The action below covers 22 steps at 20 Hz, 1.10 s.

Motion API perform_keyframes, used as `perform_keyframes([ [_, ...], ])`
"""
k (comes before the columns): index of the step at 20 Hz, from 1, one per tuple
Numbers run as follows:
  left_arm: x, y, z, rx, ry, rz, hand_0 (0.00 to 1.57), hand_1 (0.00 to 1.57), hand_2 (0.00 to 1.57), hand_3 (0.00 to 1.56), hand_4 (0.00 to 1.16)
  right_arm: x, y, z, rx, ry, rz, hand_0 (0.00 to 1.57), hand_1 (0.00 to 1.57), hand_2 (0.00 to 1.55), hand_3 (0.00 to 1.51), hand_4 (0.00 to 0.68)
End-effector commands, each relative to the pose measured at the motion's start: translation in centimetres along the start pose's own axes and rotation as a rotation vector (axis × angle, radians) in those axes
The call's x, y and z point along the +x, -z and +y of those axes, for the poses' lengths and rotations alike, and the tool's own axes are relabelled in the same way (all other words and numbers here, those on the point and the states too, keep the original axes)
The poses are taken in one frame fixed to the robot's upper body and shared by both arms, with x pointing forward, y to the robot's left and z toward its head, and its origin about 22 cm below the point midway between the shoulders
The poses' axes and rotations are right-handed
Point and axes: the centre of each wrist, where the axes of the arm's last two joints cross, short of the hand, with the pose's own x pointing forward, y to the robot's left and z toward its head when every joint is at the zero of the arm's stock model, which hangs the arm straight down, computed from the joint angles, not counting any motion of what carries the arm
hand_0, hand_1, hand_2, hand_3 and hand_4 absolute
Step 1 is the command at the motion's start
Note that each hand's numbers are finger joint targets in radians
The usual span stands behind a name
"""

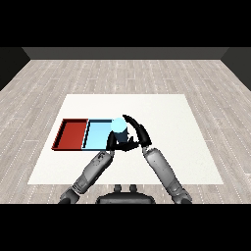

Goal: Pick the blue can and put it in the blue box

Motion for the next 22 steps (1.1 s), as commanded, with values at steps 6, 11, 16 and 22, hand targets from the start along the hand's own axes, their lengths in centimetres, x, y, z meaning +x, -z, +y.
perform_keyframes([
  [6, -0.2, 0.6, 3.1, 0.061, 0.086, 0.008, 1.57, 1.57, 1.57, 1.48, 1.13, 2.5, -1.2, -6.0, -0.166, 0.11, -0.018, 0.0, 0.0, 0.0, 0.0, 0.0],
  [11, -0.8, 0.9, 8.0, 0.09, 0.181, 0.042, 1.57, 1.57, 1.56, 1.48, 1.12, -2.5, -2.4, -6.3, -0.237, 0.146, 0.013, 0.0, 0.0, 0.0, 0.0, 0.0],
  [16, -1.4, 1.7, 10.1, 0.184, 0.231, 0.126, 1.57, 1.57, 1.57, 1.48, 1.14, -2.1, -2.0, -5.9, -0.268, 0.181, 0.041, 0.0, 0.0, 0.0, 0.0, 0.0],
  [22, -1.3, 3.1, 15.6, 0.262, 0.399, 0.276, 1.57, 1.57, 1.57, 1.49, 1.1, -5.2, -3.7, -6.6, -0.284, 0.228, 0.044, 0.0, 0.0, 0.0, 0.0, 0.0],
])
